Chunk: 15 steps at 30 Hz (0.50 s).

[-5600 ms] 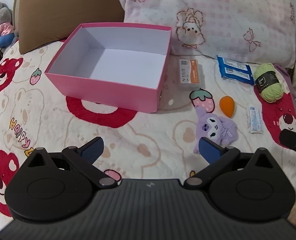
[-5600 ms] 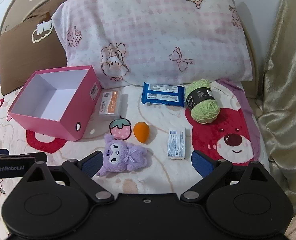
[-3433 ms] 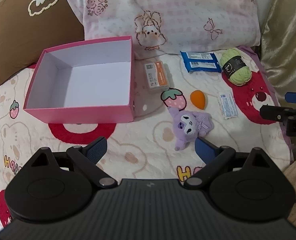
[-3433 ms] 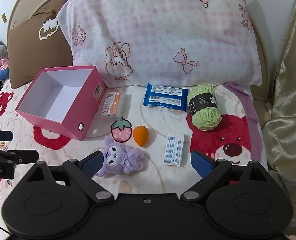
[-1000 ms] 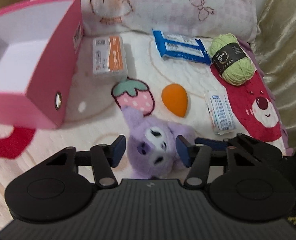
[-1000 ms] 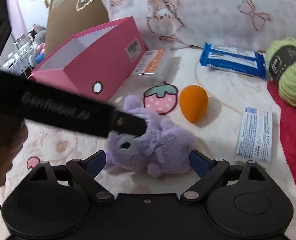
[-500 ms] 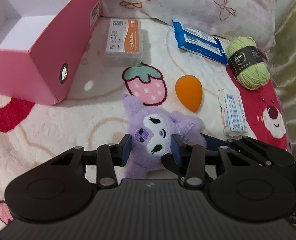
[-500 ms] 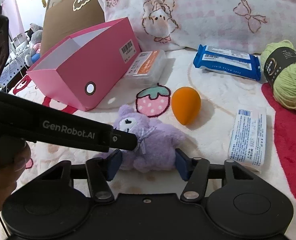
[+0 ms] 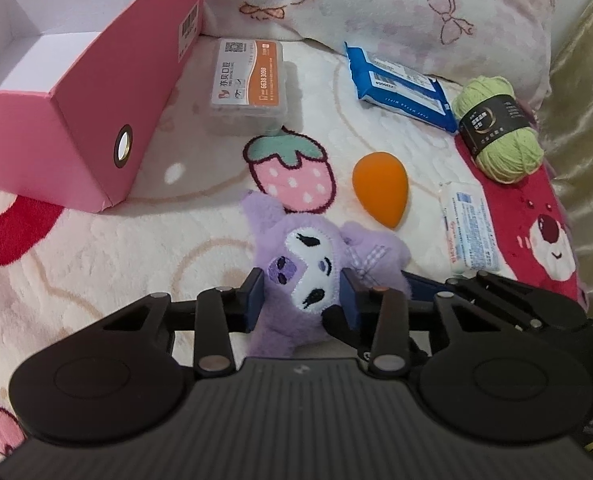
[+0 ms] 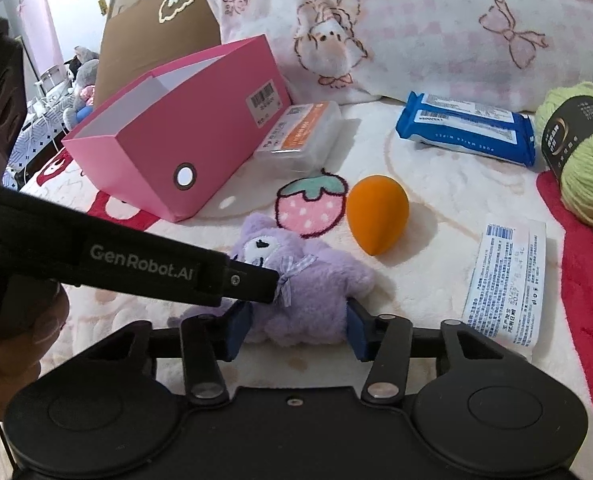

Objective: Organize objects
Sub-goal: 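Lift the plush doll with the left gripper and carry it into the pink box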

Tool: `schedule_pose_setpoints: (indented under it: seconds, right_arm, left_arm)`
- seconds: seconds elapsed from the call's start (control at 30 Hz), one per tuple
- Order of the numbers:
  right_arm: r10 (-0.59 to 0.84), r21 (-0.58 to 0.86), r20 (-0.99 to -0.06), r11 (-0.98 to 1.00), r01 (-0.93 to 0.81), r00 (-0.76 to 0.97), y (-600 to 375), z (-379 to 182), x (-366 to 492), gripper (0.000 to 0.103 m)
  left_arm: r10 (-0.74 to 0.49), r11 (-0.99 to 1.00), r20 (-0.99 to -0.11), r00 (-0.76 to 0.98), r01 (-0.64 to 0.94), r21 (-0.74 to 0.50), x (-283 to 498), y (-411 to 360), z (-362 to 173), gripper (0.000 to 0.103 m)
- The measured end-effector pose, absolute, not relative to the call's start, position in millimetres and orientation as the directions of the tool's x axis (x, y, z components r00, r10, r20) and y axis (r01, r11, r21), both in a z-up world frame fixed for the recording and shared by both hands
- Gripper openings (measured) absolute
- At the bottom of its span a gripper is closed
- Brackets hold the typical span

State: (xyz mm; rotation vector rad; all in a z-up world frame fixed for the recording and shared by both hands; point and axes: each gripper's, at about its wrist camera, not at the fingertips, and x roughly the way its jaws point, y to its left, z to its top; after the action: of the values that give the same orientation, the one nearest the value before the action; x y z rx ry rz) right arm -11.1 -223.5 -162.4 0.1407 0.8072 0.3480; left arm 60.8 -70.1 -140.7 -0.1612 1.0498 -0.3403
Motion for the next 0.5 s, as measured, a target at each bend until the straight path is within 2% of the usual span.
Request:
schedule_pose_setpoints:
  seconds: [0.13, 0.5]
  right_arm:
    - [0.37, 0.265, -0.671, 0.929, -0.257, 0.643, -225, -161, -18, 0.052]
    - [0.397, 0.265, -0.659, 0.918, -0.296, 0.639, -218, -146, -29, 0.052]
  left_arm:
    - [-0.383, 0.924, -0.805, 0.452, 0.182, -0.337, 56, -62, -137, 0.037]
    - [-0.419, 0.908, -0.782, 0.462, 0.202, -0.367, 40, -45, -120, 0.037]
